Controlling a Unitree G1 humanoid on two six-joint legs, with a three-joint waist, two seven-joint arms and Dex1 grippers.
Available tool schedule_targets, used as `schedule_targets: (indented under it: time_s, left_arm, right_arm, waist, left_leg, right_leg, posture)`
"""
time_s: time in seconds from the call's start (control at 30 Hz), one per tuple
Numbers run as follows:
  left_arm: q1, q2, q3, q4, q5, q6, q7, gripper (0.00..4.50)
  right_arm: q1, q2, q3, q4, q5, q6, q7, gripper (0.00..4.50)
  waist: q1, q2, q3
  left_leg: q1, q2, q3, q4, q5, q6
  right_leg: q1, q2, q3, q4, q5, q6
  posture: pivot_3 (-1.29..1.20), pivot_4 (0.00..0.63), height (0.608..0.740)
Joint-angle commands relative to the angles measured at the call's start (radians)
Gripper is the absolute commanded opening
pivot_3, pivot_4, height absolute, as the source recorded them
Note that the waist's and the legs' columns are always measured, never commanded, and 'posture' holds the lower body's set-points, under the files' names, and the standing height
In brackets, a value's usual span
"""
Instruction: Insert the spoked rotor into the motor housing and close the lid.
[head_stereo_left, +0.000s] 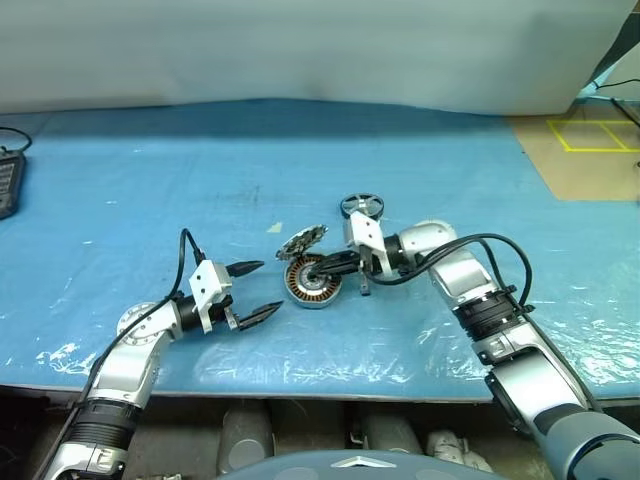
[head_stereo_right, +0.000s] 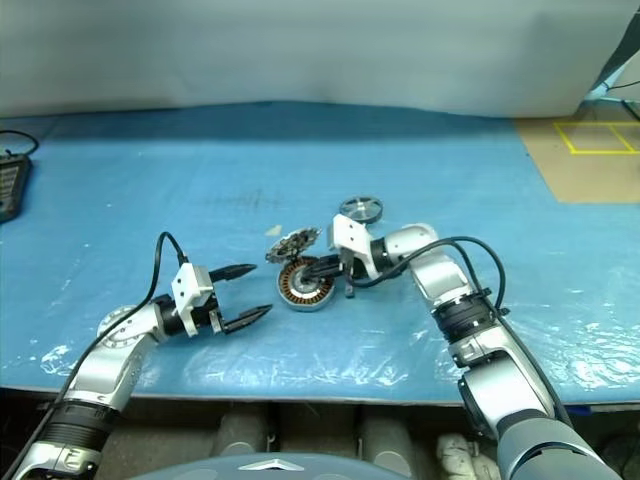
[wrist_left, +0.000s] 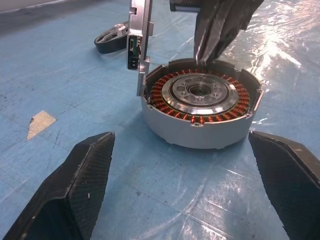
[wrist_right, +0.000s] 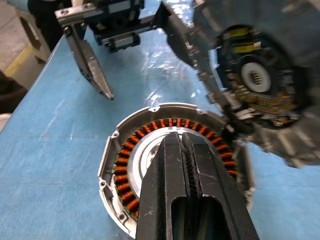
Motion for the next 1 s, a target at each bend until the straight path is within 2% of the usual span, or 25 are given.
schedule_targets:
  time_s: [0.03, 0.17, 0.3, 0.43, 0.57, 0.8, 1.0]
  left_arm:
    - [-0.010, 0.009, 0.009, -0.009, -0.007, -0.019, -0.008, 4.50]
    - [-0.016, 0.009, 0.009, -0.006, -0.005, -0.023, -0.009, 4.50]
    - [-0.022, 0.005, 0.007, 0.000, -0.003, -0.026, -0.009, 4.50]
    - [-0.026, 0.002, 0.005, 0.006, -0.001, -0.030, -0.008, 4.50]
    - [-0.032, 0.001, 0.004, 0.015, 0.001, -0.034, -0.007, 4.50]
    - [-0.027, -0.001, 0.006, 0.018, 0.004, -0.042, 0.000, 4.50]
    - [-0.011, -0.001, 0.010, 0.007, 0.006, -0.045, 0.012, 4.50]
  right_arm:
    - [-0.023, -0.037, -0.064, -0.042, 0.035, 0.019, -0.006, 0.02]
    - [-0.030, -0.102, -0.075, 0.019, -0.009, -0.008, -0.025, 0.02]
    - [-0.084, -0.116, -0.109, 0.150, -0.054, -0.065, -0.126, 0.02]
    - [-0.158, -0.112, -0.139, 0.276, -0.078, -0.132, -0.200, 0.94]
    - [-0.213, -0.107, -0.153, 0.368, -0.080, -0.172, -0.202, 2.36]
    - [-0.307, -0.057, -0.142, 0.599, -0.153, -0.245, -0.285, 2.36]
    - [-0.340, -0.037, -0.153, 0.673, -0.171, -0.281, -0.293, 2.36]
  waist:
    - [0.000, 0.000, 0.000]
    - [0.001, 0.000, 0.000]
    - [-0.002, 0.000, 0.000]
    - [-0.004, 0.000, 0.000]
    - [-0.002, 0.000, 0.000]
    - [-0.002, 0.000, 0.000]
    - [-0.001, 0.000, 0.000]
  left_leg:
    - [0.000, 0.000, 0.000, 0.000, 0.000, 0.000]
    - [0.000, 0.000, 0.000, 0.000, 0.000, 0.000]
    - [0.000, 0.000, 0.001, 0.000, 0.000, 0.000]
    - [0.000, -0.001, 0.002, 0.001, 0.000, 0.000]
    - [-0.002, -0.001, 0.003, 0.001, 0.000, 0.000]
    - [-0.004, 0.000, 0.004, 0.003, 0.002, 0.003]
    - [-0.006, 0.000, 0.004, 0.004, 0.002, 0.003]
  right_leg:
    - [0.000, 0.000, 0.000, 0.000, 0.000, 0.000]
    - [0.000, 0.000, 0.000, 0.000, 0.000, 0.000]
    - [0.000, 0.000, 0.000, 0.000, 0.000, 0.000]
    - [-0.003, 0.000, 0.001, 0.002, 0.000, 0.000]
    - [-0.004, 0.000, 0.002, 0.003, 0.000, 0.000]
    - [-0.006, 0.000, 0.001, 0.005, 0.000, 0.000]
    - [-0.007, 0.000, 0.001, 0.005, 0.000, 0.000]
  posture:
    - [0.00, 0.150, 0.740]
    - [0.00, 0.150, 0.740]
    - [0.00, 0.150, 0.740]
    - [0.00, 0.150, 0.740]
    - [0.00, 0.150, 0.740]
    - [0.00, 0.150, 0.740]
    - [0.00, 0.150, 0.740]
